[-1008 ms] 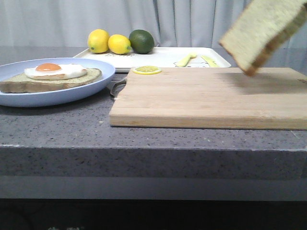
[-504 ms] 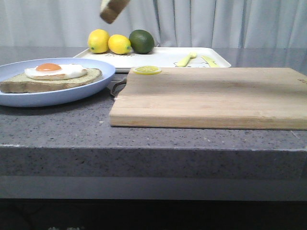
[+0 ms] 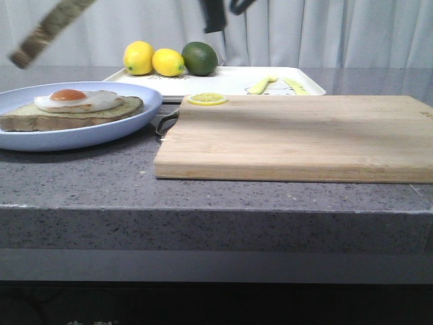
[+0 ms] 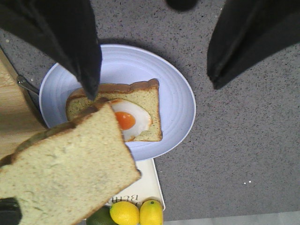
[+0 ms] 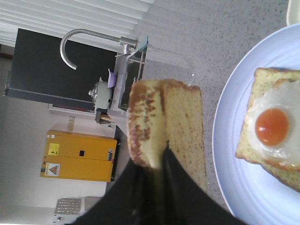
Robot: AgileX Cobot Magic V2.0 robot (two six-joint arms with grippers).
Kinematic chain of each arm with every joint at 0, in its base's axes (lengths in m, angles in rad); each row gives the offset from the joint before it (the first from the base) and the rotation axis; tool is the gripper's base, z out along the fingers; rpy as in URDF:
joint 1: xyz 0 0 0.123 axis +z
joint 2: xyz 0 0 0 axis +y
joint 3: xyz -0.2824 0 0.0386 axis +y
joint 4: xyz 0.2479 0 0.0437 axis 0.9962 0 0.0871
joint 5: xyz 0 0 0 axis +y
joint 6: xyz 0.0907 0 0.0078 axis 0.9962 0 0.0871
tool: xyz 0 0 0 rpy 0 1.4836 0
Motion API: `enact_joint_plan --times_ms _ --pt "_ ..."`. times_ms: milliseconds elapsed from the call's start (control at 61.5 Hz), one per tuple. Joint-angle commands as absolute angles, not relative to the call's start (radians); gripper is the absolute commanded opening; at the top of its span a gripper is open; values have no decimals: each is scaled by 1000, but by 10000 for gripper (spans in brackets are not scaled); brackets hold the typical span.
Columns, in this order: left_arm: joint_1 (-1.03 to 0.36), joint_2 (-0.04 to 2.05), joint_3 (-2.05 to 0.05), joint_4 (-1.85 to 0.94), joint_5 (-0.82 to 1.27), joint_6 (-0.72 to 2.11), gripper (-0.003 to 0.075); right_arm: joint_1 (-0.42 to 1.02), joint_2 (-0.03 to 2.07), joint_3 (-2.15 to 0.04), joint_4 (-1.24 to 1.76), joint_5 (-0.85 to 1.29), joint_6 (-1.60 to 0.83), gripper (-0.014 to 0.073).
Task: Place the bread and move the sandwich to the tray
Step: 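Lift the bread slice and carry it over the egg on the plate, then lower the bread onto the egg and open the right gripper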
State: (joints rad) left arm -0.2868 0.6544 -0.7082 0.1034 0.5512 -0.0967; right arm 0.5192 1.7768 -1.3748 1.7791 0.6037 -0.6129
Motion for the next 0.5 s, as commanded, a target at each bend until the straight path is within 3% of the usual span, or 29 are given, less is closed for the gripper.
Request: enact_joint_plan --times_ms 0,488 --pt "-295 658 -742 107 481 -95 470 540 1776 -1454 1929 603 -553 62" --pt "-295 658 -742 107 484 -95 470 563 1922 -1533 1929 482 -404 62"
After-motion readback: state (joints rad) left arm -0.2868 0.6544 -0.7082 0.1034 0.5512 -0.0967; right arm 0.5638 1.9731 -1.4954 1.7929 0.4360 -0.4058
